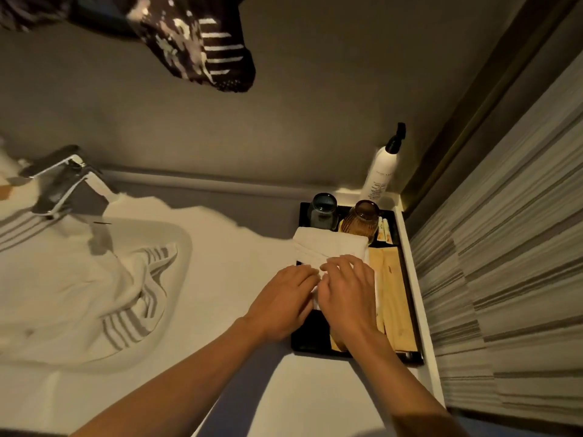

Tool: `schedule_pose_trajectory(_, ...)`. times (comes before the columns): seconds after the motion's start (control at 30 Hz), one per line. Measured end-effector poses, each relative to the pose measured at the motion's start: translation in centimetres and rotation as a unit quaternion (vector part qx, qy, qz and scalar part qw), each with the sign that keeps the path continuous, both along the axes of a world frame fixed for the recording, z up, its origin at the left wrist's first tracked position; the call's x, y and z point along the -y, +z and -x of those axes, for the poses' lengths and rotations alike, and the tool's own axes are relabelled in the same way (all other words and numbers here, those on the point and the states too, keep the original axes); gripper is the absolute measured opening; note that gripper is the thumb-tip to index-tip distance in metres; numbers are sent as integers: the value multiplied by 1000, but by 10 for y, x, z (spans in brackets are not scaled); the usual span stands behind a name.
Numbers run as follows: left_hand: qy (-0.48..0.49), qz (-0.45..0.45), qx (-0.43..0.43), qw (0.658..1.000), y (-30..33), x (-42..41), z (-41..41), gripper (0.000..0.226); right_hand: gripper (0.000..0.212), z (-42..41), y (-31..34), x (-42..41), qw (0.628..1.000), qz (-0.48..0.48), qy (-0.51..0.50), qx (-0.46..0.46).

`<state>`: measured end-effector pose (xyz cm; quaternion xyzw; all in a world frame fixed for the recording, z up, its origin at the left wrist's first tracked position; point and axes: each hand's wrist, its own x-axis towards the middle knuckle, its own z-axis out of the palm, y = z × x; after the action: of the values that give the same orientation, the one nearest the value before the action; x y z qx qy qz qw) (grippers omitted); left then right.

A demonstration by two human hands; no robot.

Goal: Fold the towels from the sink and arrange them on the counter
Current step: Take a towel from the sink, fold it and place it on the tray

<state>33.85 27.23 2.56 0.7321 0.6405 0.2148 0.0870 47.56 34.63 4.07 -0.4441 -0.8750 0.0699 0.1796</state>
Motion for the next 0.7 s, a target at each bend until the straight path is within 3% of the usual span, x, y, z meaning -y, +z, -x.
schedule_pose_trajectory(0.1, 87, -15, 61, 994, 14, 34, 44, 26, 20, 62, 12, 23, 995, 61, 57, -45)
schedule_pose_trajectory(0.27, 236, 49, 18, 970, 20, 117, 139, 24, 24, 160, 8, 80, 973, 174, 152, -6)
schedule_pose_trajectory(0.4, 360, 152, 22, 920, 1, 204, 220, 23, 21, 236, -6, 130, 945, 255, 197, 55)
schedule_pose_trajectory(0.5, 413, 235, 24, 880, -22, 257, 271, 21, 15, 284, -26, 158, 921, 343, 174, 64)
schedule_pose_trajectory(0.6, 406, 312, 48, 858, -46, 290, 309, 38, 9, 325, -50, 181, 908, 391, 136, 65)
schedule_pose_trajectory(0.7, 325, 389, 69, 860, -68, 305, 342, 64, 12, 363, -74, 203, 898, 429, 85, 46)
